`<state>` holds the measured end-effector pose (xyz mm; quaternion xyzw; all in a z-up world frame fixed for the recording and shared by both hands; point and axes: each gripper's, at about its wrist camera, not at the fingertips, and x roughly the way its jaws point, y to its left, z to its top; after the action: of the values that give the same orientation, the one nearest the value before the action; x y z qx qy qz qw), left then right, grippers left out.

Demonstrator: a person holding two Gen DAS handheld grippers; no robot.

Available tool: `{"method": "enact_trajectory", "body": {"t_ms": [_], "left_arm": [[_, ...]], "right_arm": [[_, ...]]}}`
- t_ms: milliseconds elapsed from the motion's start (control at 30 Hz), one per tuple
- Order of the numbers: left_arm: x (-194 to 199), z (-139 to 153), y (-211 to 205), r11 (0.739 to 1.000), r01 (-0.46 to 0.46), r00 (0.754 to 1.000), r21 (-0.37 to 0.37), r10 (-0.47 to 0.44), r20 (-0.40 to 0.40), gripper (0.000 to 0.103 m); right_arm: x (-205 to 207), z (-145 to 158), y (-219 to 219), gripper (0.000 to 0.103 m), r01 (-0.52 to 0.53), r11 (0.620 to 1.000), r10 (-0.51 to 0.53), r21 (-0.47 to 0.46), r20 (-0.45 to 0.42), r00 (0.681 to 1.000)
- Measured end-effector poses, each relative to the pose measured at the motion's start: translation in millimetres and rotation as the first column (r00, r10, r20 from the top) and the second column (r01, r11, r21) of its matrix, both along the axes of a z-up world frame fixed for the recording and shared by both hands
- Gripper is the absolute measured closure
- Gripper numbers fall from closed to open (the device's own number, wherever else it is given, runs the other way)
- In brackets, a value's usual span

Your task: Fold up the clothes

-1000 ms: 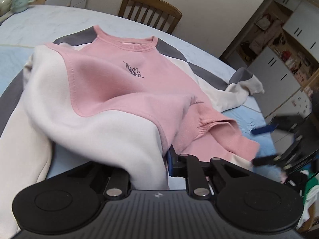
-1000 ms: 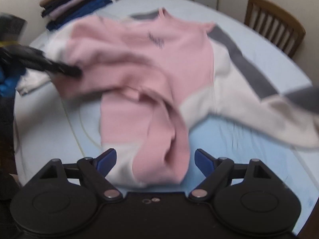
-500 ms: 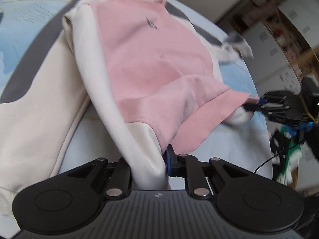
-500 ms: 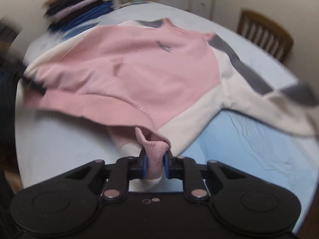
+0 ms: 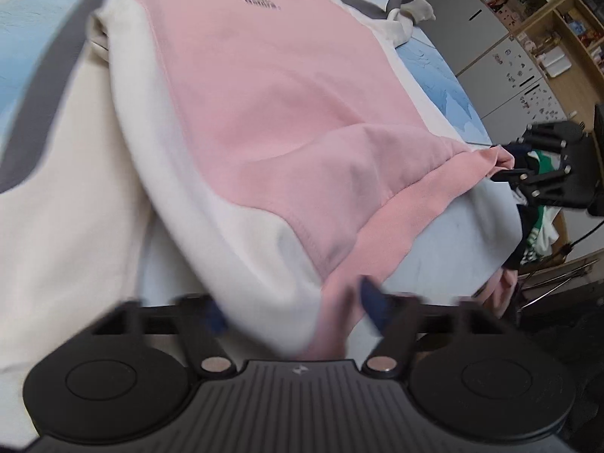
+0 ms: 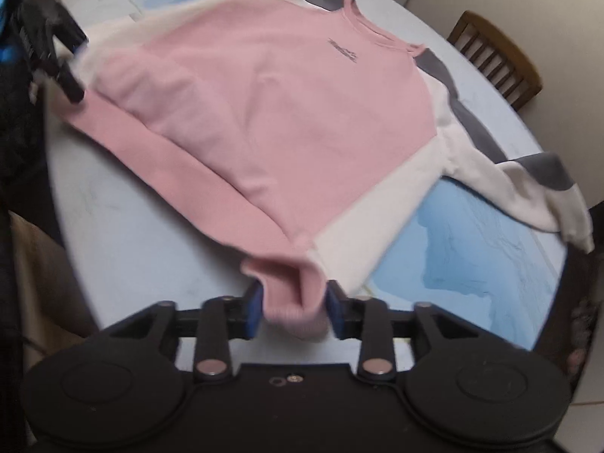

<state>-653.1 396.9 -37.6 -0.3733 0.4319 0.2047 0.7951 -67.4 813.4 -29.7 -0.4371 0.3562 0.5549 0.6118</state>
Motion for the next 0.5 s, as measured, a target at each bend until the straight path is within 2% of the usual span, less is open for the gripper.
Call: {"method": "enact_trajectory", "body": {"t_ms": [100, 233, 333, 400, 500], "left_arm": [[-32, 12, -5, 0.999, -0.046, 0.999, 0.020, 0.046, 0.004, 0.022], [-94, 14, -5, 0.979, -0.203, 0.979, 0.030, 0.204, -0.004, 0.022], [-120, 15, 5, 0.945, -0.313, 0.948, 0.092, 0.317, -0.032, 0.022], [-124, 18, 11, 0.931, -0.332, 0.938, 0.152, 0.343, -0.053, 0.022], [-120, 10, 24, 0.915, -0.355, 0.920, 0.190, 0.378, -0.101, 0.022]], "right_arm": [[-4, 21, 15, 0.000, -0.009, 0.997, 0.010, 0.079, -0.015, 1.000], [-11, 38, 46, 0.000, -0.021, 0.986, 0.027, 0.167, -0.032, 0.999], [-19, 31, 77, 0.000, -0.061, 0.982, 0.070, 0.180, -0.047, 0.996], [-26, 25, 98, 0.000, -0.093, 0.979, 0.104, 0.182, -0.052, 0.993], [-39, 13, 127, 0.000, -0.153, 0.973, 0.163, 0.171, -0.047, 0.985]]}}
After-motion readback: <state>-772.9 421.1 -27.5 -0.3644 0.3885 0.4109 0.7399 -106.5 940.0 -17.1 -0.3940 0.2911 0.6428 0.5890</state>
